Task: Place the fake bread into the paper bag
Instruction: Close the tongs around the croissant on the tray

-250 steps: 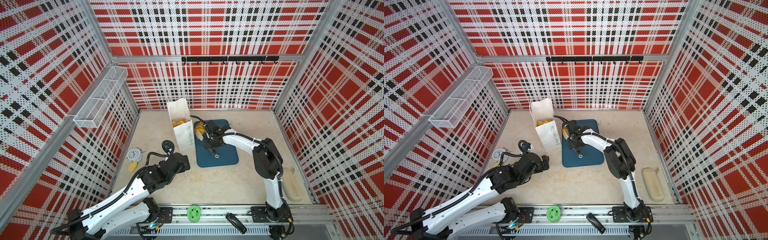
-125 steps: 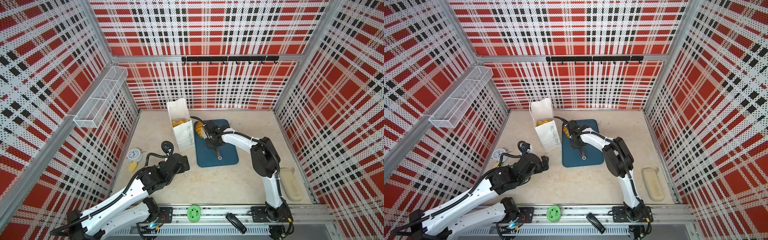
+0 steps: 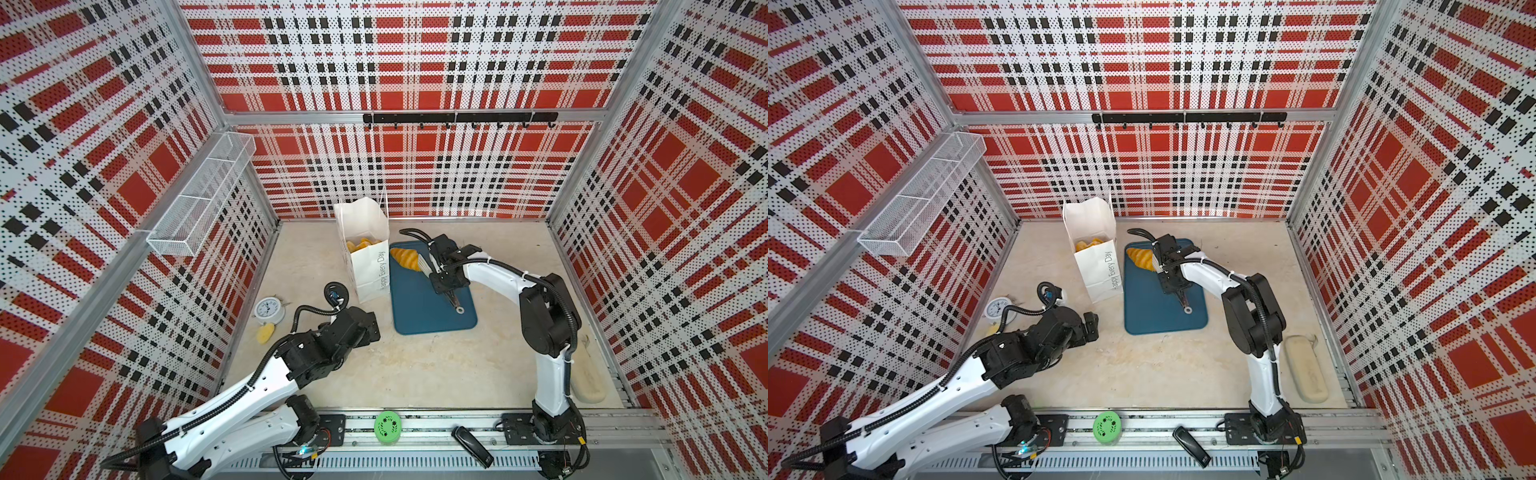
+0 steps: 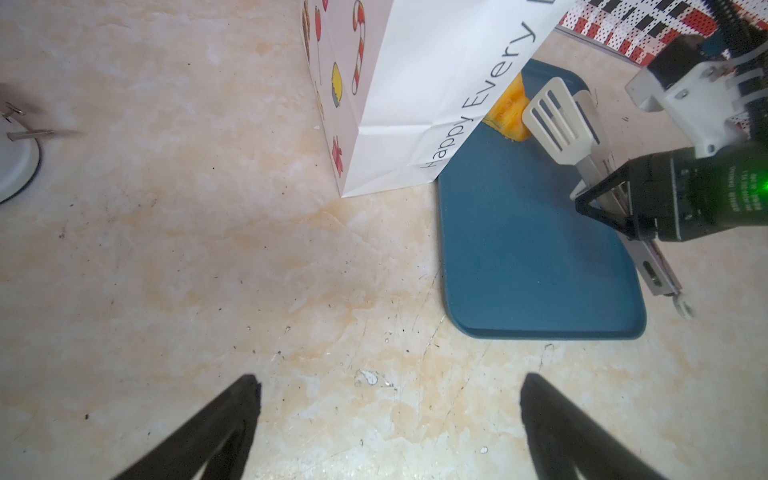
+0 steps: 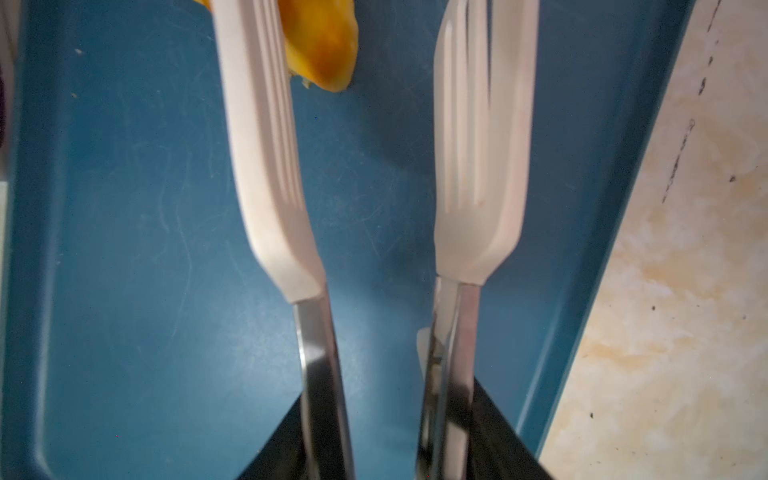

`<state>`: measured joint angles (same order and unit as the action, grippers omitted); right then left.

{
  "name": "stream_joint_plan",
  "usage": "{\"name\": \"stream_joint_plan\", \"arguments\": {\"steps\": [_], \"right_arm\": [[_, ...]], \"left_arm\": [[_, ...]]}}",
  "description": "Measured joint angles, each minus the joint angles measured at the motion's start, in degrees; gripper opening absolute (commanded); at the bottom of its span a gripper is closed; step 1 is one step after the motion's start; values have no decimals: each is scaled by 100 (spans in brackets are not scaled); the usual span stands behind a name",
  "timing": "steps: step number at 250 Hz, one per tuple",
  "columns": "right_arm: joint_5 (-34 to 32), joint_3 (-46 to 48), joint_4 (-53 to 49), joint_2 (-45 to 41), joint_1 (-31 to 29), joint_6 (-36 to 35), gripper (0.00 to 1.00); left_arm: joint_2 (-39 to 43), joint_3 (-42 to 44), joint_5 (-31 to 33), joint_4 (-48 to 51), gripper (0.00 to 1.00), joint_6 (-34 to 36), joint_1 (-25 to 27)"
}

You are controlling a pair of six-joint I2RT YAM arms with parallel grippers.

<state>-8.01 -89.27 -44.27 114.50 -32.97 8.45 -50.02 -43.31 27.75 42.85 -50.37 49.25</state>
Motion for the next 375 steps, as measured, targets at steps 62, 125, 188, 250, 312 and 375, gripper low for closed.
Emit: {"name": "stream_joint_plan", "arguments": {"steps": [62,125,188,250,312,375], "right_arm": [[15,691,562,-496,-22,-859,61],[-129,691,903,-496,101,-1794,62],[-280,693,1453,-448,177,-2415,63],[-223,702,1878,-286,223,-2929,64],[24,678,1856,-11,262,-3294,65],[153,417,1705,249,275,-3368,65]], "left_arm": [[-13,0,-61,-2,99,0,39],[-105,0,-101,-70,99,-2,103],[-330,-4,-162,-146,100,-15,186],[-369,-13,-190,-170,99,-24,238],[-118,-13,-208,-181,99,-42,238],[-184,-13,-238,-210,100,-42,245]]}}
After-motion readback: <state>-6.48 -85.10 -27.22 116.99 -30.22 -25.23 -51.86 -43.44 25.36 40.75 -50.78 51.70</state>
